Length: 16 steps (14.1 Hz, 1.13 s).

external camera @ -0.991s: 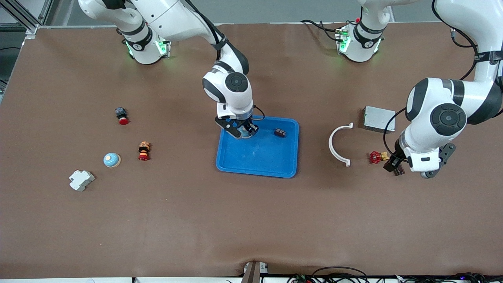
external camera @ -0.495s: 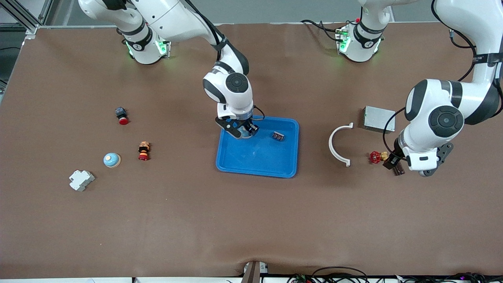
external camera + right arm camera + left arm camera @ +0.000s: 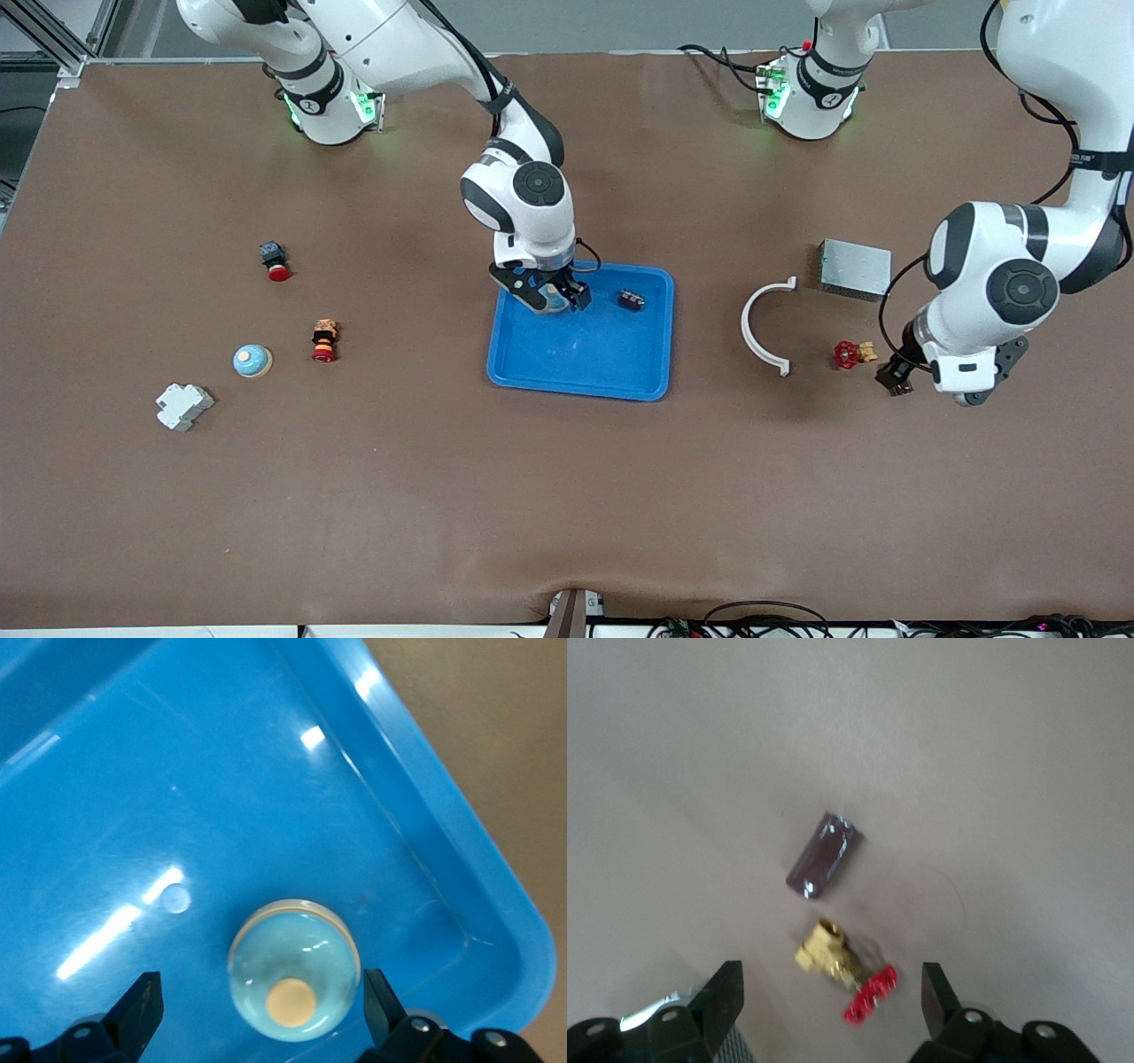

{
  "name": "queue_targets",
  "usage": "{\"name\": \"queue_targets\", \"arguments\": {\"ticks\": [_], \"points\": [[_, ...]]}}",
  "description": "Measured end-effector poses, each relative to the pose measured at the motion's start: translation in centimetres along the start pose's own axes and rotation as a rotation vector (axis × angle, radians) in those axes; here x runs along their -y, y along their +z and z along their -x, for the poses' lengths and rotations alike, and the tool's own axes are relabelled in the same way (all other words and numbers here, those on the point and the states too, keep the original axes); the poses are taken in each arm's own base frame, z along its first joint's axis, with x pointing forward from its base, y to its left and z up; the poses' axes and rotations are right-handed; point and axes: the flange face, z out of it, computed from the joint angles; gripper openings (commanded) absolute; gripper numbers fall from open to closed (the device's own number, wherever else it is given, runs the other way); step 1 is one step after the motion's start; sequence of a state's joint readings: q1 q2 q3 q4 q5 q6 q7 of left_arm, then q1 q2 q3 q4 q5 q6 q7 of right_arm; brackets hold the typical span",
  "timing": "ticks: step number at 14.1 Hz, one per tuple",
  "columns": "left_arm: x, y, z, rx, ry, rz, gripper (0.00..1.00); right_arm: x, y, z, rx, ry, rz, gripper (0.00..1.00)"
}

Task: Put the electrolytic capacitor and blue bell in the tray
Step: 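Open the right gripper over the tray while the left gripper grasps the capacitor, then grasp the second blue bell with the right gripper while the left gripper lifts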

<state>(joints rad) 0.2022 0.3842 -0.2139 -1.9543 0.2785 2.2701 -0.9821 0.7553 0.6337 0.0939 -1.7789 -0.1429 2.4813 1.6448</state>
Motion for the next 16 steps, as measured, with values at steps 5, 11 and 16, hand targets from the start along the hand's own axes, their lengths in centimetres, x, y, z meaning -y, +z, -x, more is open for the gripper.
{"name": "queue_targets", "arguments": {"ticks": [5,11,16], "points": [[1.0,4.6,-0.3,-0.051,0.075,0.016,0.87,0.4,-3.6,-6.5,-0.071,-0.171,0.112,1.0],[1.9,8.8,-1.2,-0.113,0.171,0.009,0.48,-5.5,-11.0,-24.9,-0.052,-0.401,0.179,1.0],[1.8,9.8,-1.2,-0.126,0.205,0.005,0.0,-14.1,-11.2,-35.5,-0.019,-0.537,0.192,1.0]]}}
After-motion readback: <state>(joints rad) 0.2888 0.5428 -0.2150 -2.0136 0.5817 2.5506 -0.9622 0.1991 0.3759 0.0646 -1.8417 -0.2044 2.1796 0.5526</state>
